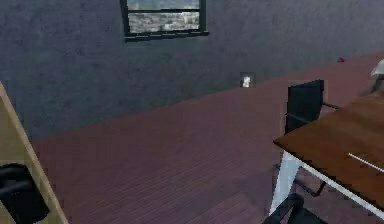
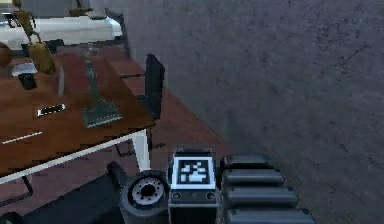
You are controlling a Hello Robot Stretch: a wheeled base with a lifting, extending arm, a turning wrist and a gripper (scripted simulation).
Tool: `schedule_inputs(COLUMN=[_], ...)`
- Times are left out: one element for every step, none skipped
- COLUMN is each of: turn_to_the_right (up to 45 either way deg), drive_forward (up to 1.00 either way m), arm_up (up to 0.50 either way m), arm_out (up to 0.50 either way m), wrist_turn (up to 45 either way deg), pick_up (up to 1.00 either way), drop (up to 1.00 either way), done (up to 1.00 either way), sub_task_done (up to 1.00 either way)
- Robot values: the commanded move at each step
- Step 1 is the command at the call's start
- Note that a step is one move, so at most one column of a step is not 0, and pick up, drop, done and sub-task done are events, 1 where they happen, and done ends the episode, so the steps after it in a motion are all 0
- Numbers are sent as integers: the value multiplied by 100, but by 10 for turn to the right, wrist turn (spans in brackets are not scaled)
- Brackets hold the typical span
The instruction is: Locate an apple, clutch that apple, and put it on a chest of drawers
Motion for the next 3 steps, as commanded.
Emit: schedule_inputs(turn_to_the_right=[-240, -30, 0], drive_forward=[0, 0, 25], arm_up=[0, 0, 0], arm_out=[0, 0, 0], wrist_turn=[0, 0, 0], pick_up=[0, 0, 0], drop=[0, 0, 0], done=[0, 0, 0], sub_task_done=[0, 0, 0])
